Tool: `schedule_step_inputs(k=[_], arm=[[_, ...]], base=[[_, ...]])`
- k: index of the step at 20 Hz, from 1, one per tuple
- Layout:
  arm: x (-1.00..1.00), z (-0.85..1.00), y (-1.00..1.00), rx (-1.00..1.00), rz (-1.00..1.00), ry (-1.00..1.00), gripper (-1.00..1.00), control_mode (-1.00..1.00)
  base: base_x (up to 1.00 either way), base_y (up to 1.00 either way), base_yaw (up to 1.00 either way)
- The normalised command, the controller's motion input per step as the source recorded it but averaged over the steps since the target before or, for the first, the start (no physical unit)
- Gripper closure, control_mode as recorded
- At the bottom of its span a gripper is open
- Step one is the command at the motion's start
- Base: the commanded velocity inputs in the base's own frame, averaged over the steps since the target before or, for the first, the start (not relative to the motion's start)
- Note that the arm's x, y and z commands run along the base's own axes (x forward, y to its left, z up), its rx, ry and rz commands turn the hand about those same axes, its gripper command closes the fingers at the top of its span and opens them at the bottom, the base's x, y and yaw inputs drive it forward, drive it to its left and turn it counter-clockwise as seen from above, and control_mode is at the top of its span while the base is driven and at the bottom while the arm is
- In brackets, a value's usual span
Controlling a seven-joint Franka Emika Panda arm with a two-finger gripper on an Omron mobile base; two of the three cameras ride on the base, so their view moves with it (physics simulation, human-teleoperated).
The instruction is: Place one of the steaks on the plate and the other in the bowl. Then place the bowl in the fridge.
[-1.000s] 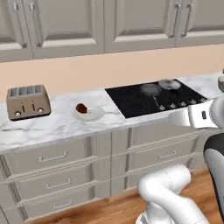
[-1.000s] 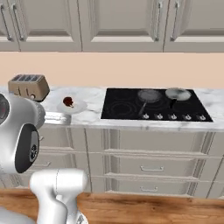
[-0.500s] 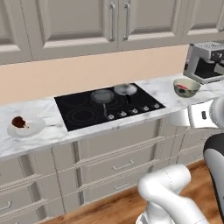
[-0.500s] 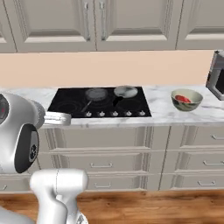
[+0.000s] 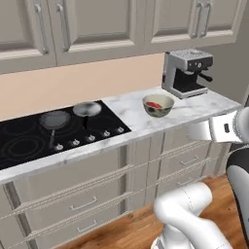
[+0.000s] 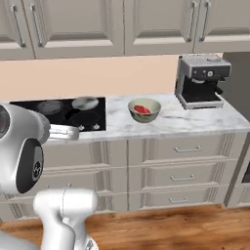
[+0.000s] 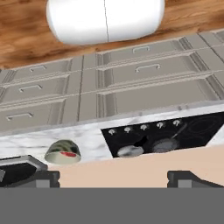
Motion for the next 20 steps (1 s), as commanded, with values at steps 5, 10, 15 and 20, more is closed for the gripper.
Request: schedule_step_inputs(k=[5, 10, 15, 20], arm=[[0.00, 0.00, 0.00, 0.00, 0.00, 0.00, -1.00, 1.00], [0.00, 0.00, 0.00, 0.00, 0.00, 0.00, -1.00, 1.00], [0.00, 0.00, 0.00, 0.00, 0.00, 0.00, -1.00, 1.00], [0.00, 0.00, 0.00, 0.00, 0.00, 0.00, -1.00, 1.00]], base=[[0.37, -1.00, -0.17], [0.56, -1.00, -0.13], [0.68, -0.35, 0.00], [0.65, 0.18, 0.01]])
